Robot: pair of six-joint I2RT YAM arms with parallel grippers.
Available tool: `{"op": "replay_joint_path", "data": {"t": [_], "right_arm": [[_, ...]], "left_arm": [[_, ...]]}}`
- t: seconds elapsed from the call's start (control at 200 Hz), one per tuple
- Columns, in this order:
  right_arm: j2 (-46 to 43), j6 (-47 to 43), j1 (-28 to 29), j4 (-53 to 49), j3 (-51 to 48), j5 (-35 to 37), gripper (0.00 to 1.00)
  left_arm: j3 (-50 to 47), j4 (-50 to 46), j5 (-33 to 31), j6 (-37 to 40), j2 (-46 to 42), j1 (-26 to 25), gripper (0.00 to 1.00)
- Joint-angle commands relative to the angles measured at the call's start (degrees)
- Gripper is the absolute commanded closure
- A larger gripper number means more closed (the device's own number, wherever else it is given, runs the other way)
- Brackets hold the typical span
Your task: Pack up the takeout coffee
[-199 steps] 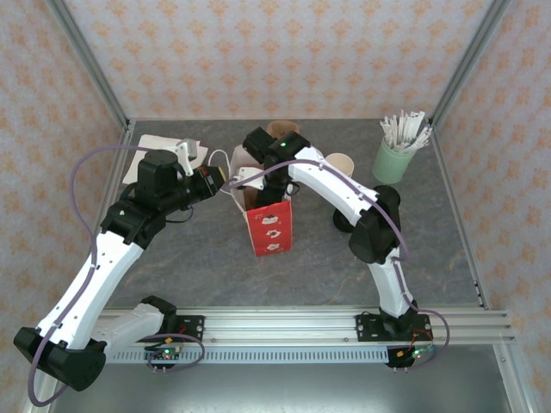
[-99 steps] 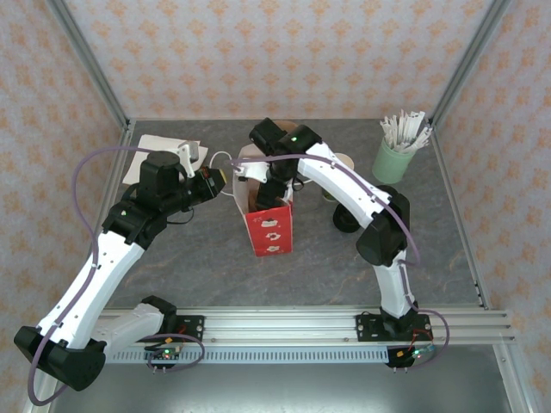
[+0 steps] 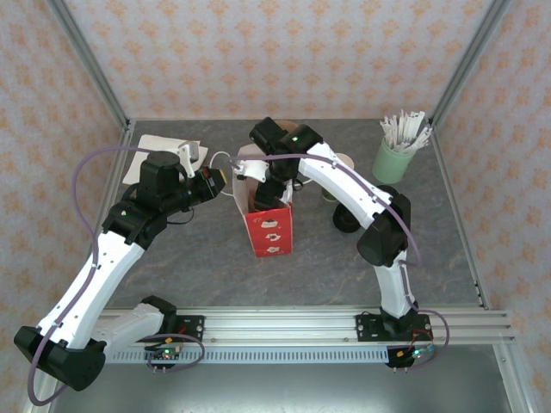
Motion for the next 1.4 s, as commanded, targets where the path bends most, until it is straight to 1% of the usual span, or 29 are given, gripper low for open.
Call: {"op": "replay_joint_path", "data": {"t": [0.0,0.065,0.095,0.145,0.265,0.395,0.896,1.396], "right_arm": [[-1.6,1.0,-0.4,0.4,-0.4,-1.2,0.24],[-1.2,1.4,-0.4,0.4,-0.4,-1.1,0.26],[-1.1,1.4,-0.5,0.4,-0.3,-1.2,0.28],[-0.7,1.7,-0.4,0.5,-0.3,-0.9,0.37],[0.1,2.7,-0.4,1.3,-0.2,-1.4,0.54],[1.7,3.2,-0.4,0.3,0.6,-1.0,0.65],[4.8,5.4,0.2,-0.2,-0.3,3.4,0.67],[8.6,6.2,0.7,-1.0,-0.8,6.3,0.67]], "left_arm": [[-0.4,-0.6,0.2,0.6,-0.4,-0.6,0.97],[-0.3,-0.5,0.3,0.6,-0.3,-0.7,0.97],[-0.5,-0.4,0.3,0.6,-0.3,-0.8,0.97],[-0.5,-0.4,0.3,0.6,-0.2,-0.8,0.97],[-0.6,-0.3,0.3,0.6,-0.3,-1.0,0.97],[-0.6,-0.2,0.2,0.4,-0.3,-1.0,0.97],[-0.6,0.1,0.2,0.2,-0.3,-1.4,0.97],[-0.5,0.8,0.3,0.1,0.1,-1.7,0.97]]}}
